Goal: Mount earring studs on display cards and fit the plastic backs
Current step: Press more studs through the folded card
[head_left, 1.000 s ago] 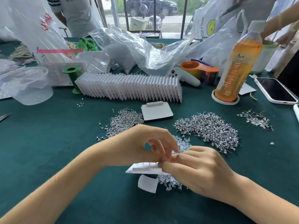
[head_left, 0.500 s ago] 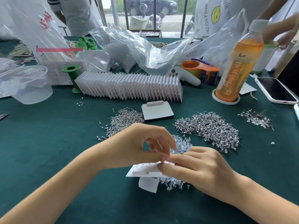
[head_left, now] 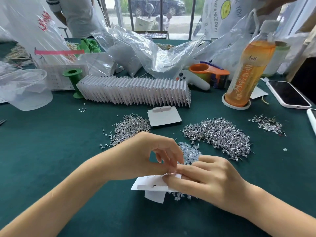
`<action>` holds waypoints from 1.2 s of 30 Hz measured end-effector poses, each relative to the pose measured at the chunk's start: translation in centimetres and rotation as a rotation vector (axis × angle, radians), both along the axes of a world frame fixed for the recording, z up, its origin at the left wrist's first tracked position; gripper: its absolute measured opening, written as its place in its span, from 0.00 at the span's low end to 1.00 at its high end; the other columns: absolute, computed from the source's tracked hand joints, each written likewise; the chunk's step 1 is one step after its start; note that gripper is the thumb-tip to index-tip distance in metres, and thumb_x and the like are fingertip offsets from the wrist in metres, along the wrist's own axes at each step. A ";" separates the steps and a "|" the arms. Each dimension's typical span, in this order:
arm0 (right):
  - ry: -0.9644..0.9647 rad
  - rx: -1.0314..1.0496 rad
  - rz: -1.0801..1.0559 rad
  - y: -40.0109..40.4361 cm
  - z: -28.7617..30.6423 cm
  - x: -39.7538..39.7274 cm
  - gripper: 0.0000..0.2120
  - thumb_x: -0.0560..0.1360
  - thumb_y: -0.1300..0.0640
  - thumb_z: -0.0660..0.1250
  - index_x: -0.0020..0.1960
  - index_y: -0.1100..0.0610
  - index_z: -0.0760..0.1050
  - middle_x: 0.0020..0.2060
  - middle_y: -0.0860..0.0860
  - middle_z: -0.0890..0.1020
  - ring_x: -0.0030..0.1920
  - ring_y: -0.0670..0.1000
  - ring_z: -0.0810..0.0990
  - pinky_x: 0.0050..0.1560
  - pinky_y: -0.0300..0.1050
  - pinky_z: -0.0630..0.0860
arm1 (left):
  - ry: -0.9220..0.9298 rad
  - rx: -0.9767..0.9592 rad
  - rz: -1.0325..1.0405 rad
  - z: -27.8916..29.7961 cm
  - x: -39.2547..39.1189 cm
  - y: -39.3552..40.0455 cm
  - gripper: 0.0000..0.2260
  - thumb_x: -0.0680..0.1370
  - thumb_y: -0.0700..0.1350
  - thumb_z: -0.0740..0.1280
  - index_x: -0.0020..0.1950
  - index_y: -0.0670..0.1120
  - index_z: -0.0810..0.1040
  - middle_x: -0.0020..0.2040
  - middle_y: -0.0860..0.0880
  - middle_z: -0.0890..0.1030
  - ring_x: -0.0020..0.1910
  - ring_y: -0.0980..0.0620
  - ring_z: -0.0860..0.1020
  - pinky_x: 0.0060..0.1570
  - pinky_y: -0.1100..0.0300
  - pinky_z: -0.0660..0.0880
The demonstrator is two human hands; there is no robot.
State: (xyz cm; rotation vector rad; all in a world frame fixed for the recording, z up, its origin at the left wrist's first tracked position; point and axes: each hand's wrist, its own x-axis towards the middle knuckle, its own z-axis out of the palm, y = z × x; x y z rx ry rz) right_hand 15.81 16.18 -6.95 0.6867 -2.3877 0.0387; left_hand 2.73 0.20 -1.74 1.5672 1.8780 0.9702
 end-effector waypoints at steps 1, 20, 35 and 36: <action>0.000 -0.005 0.001 0.0 0.1 0.0 0.10 0.73 0.63 0.70 0.51 0.53 0.83 0.39 0.51 0.84 0.27 0.51 0.69 0.27 0.40 0.67 | -0.007 0.000 0.003 0.0 0.0 0.0 0.09 0.73 0.38 0.72 0.49 0.51 0.80 0.42 0.56 0.83 0.43 0.56 0.81 0.45 0.66 0.73; 0.039 0.023 -0.029 -0.1 0.2 0.2 0.09 0.74 0.64 0.69 0.49 0.52 0.84 0.34 0.50 0.81 0.26 0.50 0.67 0.26 0.41 0.68 | 0.015 0.017 -0.013 -0.2 0.1 0.0 0.09 0.73 0.37 0.72 0.49 0.50 0.81 0.43 0.55 0.83 0.43 0.56 0.80 0.45 0.68 0.73; 0.116 0.007 -0.018 -0.4 0.2 0.1 0.09 0.75 0.63 0.68 0.49 0.53 0.84 0.37 0.52 0.83 0.26 0.50 0.69 0.26 0.41 0.65 | -0.054 0.031 -0.063 0.0 -0.2 0.1 0.09 0.73 0.35 0.71 0.51 0.45 0.79 0.43 0.50 0.83 0.43 0.55 0.80 0.50 0.61 0.75; 0.100 -0.062 -0.010 -0.2 0.2 0.1 0.09 0.77 0.63 0.66 0.50 0.54 0.84 0.40 0.52 0.85 0.27 0.50 0.74 0.26 0.40 0.67 | -0.069 0.069 -0.048 0.1 -0.4 0.1 0.08 0.75 0.35 0.69 0.53 0.43 0.78 0.44 0.49 0.83 0.44 0.54 0.81 0.49 0.61 0.75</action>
